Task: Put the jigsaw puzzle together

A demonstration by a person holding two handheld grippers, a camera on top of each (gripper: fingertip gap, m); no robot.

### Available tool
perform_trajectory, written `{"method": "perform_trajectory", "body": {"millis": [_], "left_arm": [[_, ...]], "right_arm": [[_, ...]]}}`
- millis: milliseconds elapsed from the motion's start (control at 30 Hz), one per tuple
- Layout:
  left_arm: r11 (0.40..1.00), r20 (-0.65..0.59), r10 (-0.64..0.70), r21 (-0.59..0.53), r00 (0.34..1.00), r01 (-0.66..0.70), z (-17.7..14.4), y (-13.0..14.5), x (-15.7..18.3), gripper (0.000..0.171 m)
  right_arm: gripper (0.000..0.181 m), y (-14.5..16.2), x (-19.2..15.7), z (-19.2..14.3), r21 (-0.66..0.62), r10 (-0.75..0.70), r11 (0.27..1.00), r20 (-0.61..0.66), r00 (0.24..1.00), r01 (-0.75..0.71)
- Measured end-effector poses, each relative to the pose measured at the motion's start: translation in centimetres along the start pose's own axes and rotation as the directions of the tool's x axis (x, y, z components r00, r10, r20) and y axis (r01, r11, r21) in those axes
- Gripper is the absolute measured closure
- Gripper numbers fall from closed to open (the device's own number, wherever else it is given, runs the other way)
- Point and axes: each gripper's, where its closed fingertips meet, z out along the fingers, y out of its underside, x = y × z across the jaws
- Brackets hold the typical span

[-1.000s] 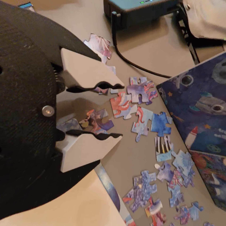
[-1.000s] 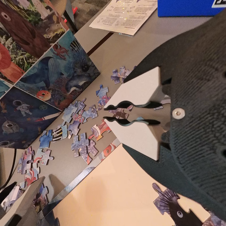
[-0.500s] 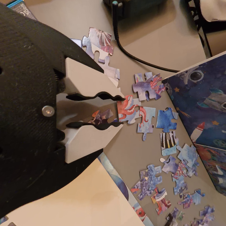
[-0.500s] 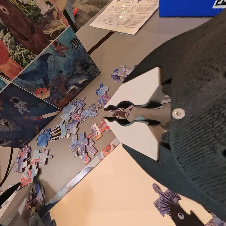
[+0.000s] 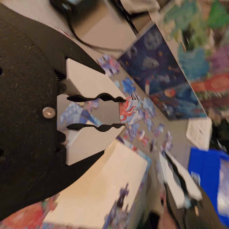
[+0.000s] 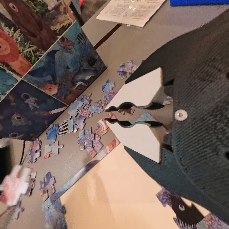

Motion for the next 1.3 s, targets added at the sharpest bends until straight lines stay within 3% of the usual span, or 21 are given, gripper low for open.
{"method": "perform_trajectory", "body": {"millis": [67, 133, 200, 267, 433, 600, 667, 733, 800, 867, 1000, 1300], "left_arm": [[0.998, -0.242, 0.06, 0.03, 0.968, -0.054, -0.4, -0.4, 4.4, 0.14], [0.992, -0.455, 0.116, 0.016, 0.883, -0.122, -1.0, 0.6, 8.6, 0.14], [0.983, -0.596, 0.116, -0.043, 0.795, -0.176, -1.3, 2.3, 11.9, 0.14], [0.961, -0.658, 0.113, -0.119, 0.744, -0.251, -0.9, 4.4, 13.8, 0.14], [0.877, -0.638, 0.196, -0.226, 0.745, -0.424, 0.7, 8.3, 14.5, 0.139], [0.873, -0.537, 0.235, -0.249, 0.81, -0.419, 1.3, 8.1, 12.0, 0.131], [0.873, -0.486, 0.251, -0.26, 0.837, -0.413, 1.5, 8.0, 10.8, 0.131], [0.88, -0.48, 0.247, -0.254, 0.842, -0.402, 1.5, 7.9, 10.6, 0.131], [0.891, -0.526, 0.217, -0.237, 0.822, -0.387, 1.1, 7.7, 11.6, 0.129], [0.898, -0.565, 0.2, -0.221, 0.801, -0.38, 0.9, 7.5, 12.7, 0.12], [0.857, -0.521, 0.256, -0.267, 0.814, -0.44, 1.7, 8.6, 12.3, 0.111], [0.859, -0.419, 0.297, -0.276, 0.858, -0.432, 2.4, 8.1, 10.4, 0.104]], "right_arm": [[0.171, -0.8, -0.7, -0.2, 0.04, 0.019, 0.999, 0.04, 0.999, -0.02], [0.171, -1.2, -1.0, -0.4, 0.06, 0.028, 0.998, 0.052, 0.998, -0.031], [0.171, -1.3, -0.9, -0.4, 0.063, 0.026, 0.998, 0.047, 0.999, -0.029], [0.171, -1.2, -1.0, -0.4, 0.058, 0.026, 0.998, 0.049, 0.998, -0.029], [0.171, -1.0, -1.2, -0.1, 0.048, 0.023, 0.999, 0.058, 0.998, -0.026], [0.169, -1.2, -2.0, -0.1, 0.051, 0.006, 0.999, 0.08, 0.997, -0.01], [0.165, -1.6, -3.5, -0.2, 0.068, -0.014, 0.998, 0.151, 0.988, 0.004], [0.163, -2.0, -6.7, -0.6, 0.086, -0.05, 0.996, 0.318, 0.947, 0.023], [0.159, -2.0, -10.6, -1.7, 0.101, -0.083, 0.994, 0.506, 0.858, 0.037], [0.143, -1.4, -13.4, -2.6, 0.081, -0.098, 0.995, 0.632, 0.769, 0.061], [0.126, 0.8, -15.5, -2.3, -0.018, -0.087, 0.99, 0.693, 0.716, 0.138], [0.125, 1.9, -17.5, -3.3, -0.097, -0.026, 0.982, 0.775, 0.631, 0.16]]}}
